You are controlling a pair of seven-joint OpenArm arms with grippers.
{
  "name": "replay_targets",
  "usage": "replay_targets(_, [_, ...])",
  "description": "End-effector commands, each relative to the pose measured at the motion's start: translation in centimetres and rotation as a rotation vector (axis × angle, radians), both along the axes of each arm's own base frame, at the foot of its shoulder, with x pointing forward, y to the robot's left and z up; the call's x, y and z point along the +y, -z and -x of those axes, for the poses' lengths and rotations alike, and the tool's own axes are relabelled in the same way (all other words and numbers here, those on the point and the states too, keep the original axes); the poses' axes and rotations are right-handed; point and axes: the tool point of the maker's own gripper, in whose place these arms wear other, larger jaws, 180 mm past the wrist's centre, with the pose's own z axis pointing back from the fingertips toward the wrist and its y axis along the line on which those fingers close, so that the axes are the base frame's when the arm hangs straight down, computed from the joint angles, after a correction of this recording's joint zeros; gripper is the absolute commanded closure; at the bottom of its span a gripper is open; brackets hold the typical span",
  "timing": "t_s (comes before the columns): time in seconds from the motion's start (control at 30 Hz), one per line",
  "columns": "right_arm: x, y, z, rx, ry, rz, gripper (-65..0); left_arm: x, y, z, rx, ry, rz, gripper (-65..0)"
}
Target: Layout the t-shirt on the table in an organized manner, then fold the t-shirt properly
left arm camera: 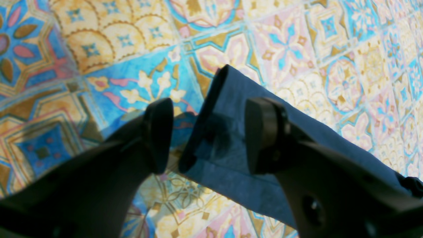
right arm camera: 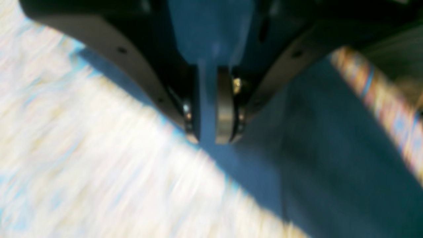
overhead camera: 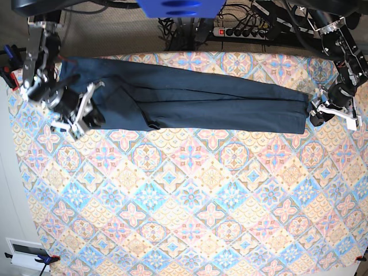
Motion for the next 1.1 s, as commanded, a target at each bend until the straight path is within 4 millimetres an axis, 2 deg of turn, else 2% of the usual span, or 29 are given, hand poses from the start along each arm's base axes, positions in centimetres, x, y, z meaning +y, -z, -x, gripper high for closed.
replay_targets(0.0, [0.8,-1.5,-1.4,-0.059,-0.023,-0.013,-8.2,0.5,-1.4,-0.7,-0.042,0.005,-0.023,-31.8])
replay_targets(0.07, [1.9,-2.3,-3.1,-0.096,-0.049,-0.003,-8.1,0.5,-1.4,-0.7,-0.042,0.005,-0.023,-31.8])
replay_targets(0.13, [2.5,-1.4,-4.0,-0.084,-0.072,0.051,-8.0,0.4,-1.4,-0.7,-0.04,0.005,-0.021,-31.8])
replay_targets(0.23, [2.7,2.3,-3.9,0.003,-0.092,0.14,-8.0,0.4,-1.3,-0.6,-0.04,0.005,-0.019,-31.8])
replay_targets(0.33, [3.9,6.9,-2.7,0.125,-0.099,0.167,-8.1,0.4,-1.3,-0.7,-0.041,0.005,-0.018,-31.8])
replay_targets(0.47, [4.3,9.9,-2.1,0.216,-0.081,0.16,-8.2,0.4,-1.3,-0.7,-0.041,0.005,-0.018,-31.8])
replay_targets(0.57, [5.0,10.4,-1.5,0.231,-0.114,0.17,-8.2,0.4,-1.4,-0.7,-0.047,0.003,-0.02,-31.8])
replay_targets(0.7, [8.0,9.2,-0.9,0.186,-0.219,0.187,-8.0,0.4,-1.5,-0.8,-0.05,0.002,-0.02,-31.8])
replay_targets(0.83, [7.2,9.3,1.5,0.189,-0.259,0.229,-7.9,0.5,-1.8,-1.3,-0.059,0.002,-0.022,-31.8])
replay_targets(1.0, [7.8,8.2,2.7,0.159,-0.279,0.226,-7.9,0.4,-1.7,-1.3,-0.056,0.004,-0.02,-31.8])
replay_targets(1.07, [7.2,8.3,3.0,0.164,-0.286,0.247,-7.9,0.1,-1.6,-1.4,-0.05,0.018,-0.021,-32.0])
